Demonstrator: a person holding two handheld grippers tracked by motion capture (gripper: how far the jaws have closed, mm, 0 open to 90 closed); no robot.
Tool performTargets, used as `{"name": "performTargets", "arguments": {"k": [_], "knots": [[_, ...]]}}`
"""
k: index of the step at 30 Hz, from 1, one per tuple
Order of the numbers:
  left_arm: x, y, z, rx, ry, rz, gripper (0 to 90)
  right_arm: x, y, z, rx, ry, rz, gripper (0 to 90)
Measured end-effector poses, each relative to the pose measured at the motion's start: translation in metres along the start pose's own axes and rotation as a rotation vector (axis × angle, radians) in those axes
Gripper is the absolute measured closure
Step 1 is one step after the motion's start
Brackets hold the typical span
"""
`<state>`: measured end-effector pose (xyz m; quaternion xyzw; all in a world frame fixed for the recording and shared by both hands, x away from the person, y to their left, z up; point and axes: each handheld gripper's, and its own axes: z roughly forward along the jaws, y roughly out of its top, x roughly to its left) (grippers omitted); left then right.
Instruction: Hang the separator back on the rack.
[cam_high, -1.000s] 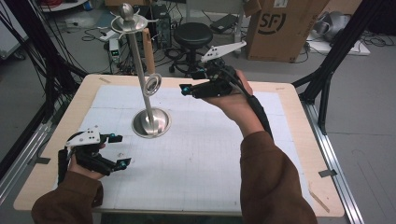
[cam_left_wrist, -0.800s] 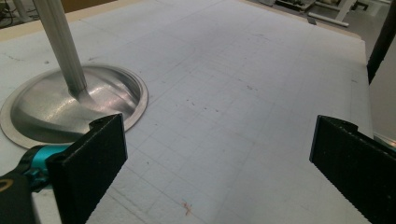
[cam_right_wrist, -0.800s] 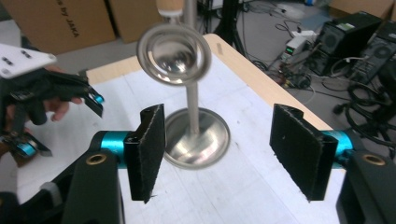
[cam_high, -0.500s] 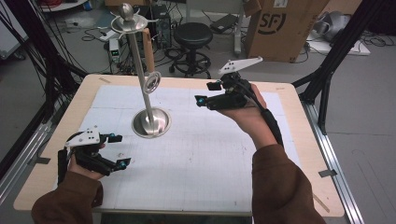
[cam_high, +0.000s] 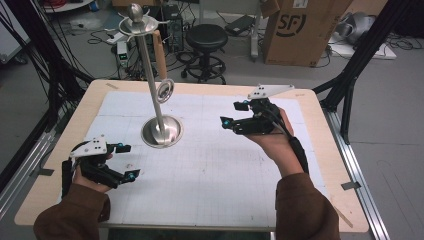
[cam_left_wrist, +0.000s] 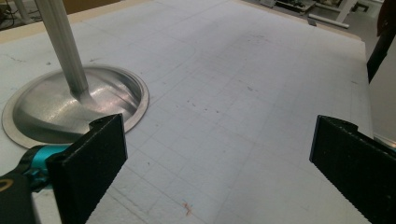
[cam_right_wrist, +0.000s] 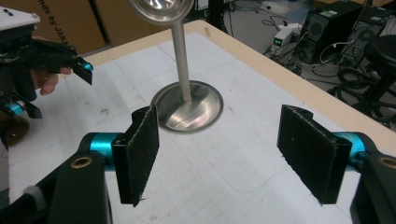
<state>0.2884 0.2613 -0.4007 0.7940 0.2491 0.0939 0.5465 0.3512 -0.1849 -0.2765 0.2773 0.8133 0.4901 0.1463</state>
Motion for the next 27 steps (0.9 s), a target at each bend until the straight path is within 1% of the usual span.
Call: {"name": "performTargets", "arguments": {"k": [3, 7, 10, 16, 22, 24, 27], "knots": [[0.000, 0.000, 0.000, 0.003, -0.001, 0.000, 4.5, -0.002, -0.012, -0.001, -0.001, 0.001, 0.023, 27.6], [0.000, 0.000, 0.000, 0.003, -0.001, 0.000, 4.5, -0.002, -0.023, -0.002, -0.006, -0.010, 0.028, 27.0], [0.000, 0.000, 0.000, 0.003, -0.001, -0.001, 4.5, -0.001, -0.030, -0.003, -0.014, -0.007, 0.034, 26.7], [0.000, 0.000, 0.000, 0.004, -0.001, 0.000, 4.5, 0.000, -0.047, 0.000, -0.015, -0.009, 0.038, 25.5], [0.001, 0.000, 0.000, 0.003, -0.002, 0.000, 4.5, -0.001, -0.066, 0.002, -0.016, -0.013, 0.072, 24.1], [0.001, 0.000, 0.000, 0.004, -0.001, 0.001, 4.5, 0.000, -0.071, 0.002, -0.012, -0.003, 0.085, 23.4], [0.001, 0.000, 0.000, 0.004, -0.001, 0.000, 4.5, 0.002, -0.080, 0.003, -0.006, 0.000, 0.087, 22.2]]}}
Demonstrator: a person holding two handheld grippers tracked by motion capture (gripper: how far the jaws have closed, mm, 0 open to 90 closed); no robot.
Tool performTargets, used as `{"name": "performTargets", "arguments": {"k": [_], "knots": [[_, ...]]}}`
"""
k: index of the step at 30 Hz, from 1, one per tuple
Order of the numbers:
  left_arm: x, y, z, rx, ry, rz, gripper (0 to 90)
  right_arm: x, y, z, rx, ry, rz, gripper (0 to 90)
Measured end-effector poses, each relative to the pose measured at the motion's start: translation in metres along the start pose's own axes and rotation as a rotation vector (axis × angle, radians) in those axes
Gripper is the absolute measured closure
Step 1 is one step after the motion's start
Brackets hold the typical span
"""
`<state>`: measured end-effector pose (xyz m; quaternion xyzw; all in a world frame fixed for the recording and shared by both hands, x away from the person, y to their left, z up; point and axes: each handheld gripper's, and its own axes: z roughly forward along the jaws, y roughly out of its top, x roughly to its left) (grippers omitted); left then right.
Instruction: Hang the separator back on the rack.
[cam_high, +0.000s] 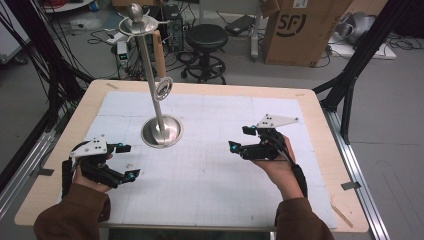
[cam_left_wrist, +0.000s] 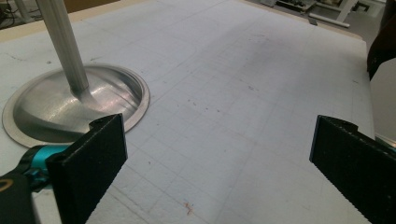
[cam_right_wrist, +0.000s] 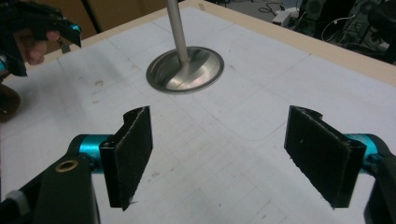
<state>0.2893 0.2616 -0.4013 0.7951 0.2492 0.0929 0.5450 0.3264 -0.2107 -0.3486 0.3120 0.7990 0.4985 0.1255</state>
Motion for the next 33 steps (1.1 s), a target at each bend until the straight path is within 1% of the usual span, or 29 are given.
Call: {"name": "performTargets", "arguments": {"k": [5, 6, 8, 10, 13, 15, 17, 22, 23, 28, 33], "knots": [[0.000, 0.000, 0.001, 0.005, 0.005, -0.001, 4.5, -0.002, -0.015, 0.002, 0.008, 0.007, 0.014, 21.0], [0.000, -0.001, 0.001, 0.007, 0.005, -0.002, 4.5, -0.002, -0.016, 0.003, 0.016, 0.008, 0.019, 20.5], [0.001, -0.001, 0.002, 0.009, 0.004, -0.005, 4.5, -0.002, -0.019, 0.002, 0.023, 0.003, 0.019, 19.7], [0.001, -0.002, 0.001, 0.011, 0.007, -0.007, 4.5, -0.002, -0.021, 0.002, 0.016, 0.014, 0.024, 19.2], [0.001, -0.002, 0.001, 0.002, 0.006, -0.013, 4.5, -0.002, -0.025, 0.004, 0.029, 0.021, 0.021, 17.9], [0.001, -0.002, 0.001, 0.005, 0.005, -0.007, 4.5, -0.001, -0.028, 0.005, 0.034, 0.026, 0.028, 17.3], [0.002, -0.002, 0.001, 0.005, 0.007, -0.011, 4.5, -0.002, -0.032, 0.005, 0.034, 0.032, 0.028, 16.6], [0.002, -0.001, 0.000, -0.004, 0.007, -0.010, 4.5, -0.004, -0.041, 0.005, 0.047, 0.017, 0.046, 15.6], [0.002, -0.001, 0.000, -0.006, 0.005, -0.012, 4.5, -0.004, -0.042, 0.006, 0.048, 0.020, 0.051, 15.6], [0.002, -0.001, -0.001, -0.010, 0.008, -0.006, 4.5, -0.002, -0.045, 0.008, 0.062, 0.028, 0.046, 15.5], [0.001, -0.001, -0.001, -0.014, 0.004, -0.005, 4.5, -0.001, -0.044, 0.007, 0.057, 0.028, 0.040, 15.5]]}}
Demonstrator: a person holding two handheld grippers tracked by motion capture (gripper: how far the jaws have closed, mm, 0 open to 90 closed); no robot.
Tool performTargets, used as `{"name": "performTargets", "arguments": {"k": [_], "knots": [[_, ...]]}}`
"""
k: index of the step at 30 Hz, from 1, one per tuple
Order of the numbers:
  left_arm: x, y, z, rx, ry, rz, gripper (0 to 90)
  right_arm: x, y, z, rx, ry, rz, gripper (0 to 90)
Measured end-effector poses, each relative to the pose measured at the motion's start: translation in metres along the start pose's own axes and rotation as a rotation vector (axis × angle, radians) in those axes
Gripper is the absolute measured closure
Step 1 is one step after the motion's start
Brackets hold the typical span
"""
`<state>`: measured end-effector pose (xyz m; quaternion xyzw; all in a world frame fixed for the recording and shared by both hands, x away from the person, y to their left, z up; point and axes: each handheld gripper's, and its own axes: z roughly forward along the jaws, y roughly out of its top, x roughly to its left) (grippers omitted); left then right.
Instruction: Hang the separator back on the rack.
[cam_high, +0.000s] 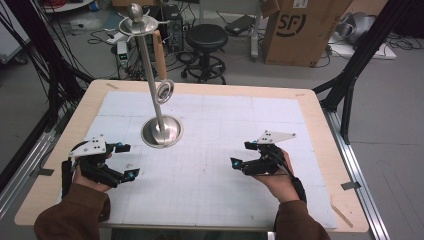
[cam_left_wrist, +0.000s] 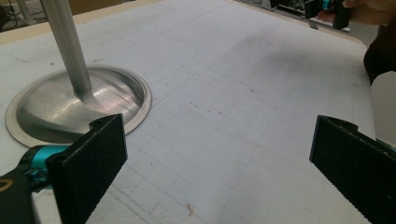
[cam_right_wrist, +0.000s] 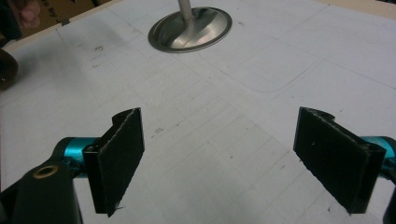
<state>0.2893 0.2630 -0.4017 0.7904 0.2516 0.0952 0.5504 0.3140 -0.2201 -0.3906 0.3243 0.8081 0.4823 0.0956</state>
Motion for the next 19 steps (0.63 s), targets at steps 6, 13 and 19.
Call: {"name": "performTargets", "arguments": {"k": [6, 13, 19], "knots": [[0.0005, 0.0001, -0.0001, 0.000, 0.002, -0.001, 4.5, -0.0006, -0.0006, 0.0009, 0.005, 0.000, -0.002, 15.5], [0.0006, -0.0001, 0.0002, 0.000, 0.005, -0.003, 4.5, -0.0022, -0.0019, 0.0011, 0.007, 0.001, 0.004, 15.6], [0.0009, 0.0000, 0.0002, 0.004, 0.005, -0.004, 4.5, -0.0026, -0.0022, 0.0030, 0.014, 0.005, -0.001, 15.5]]}}
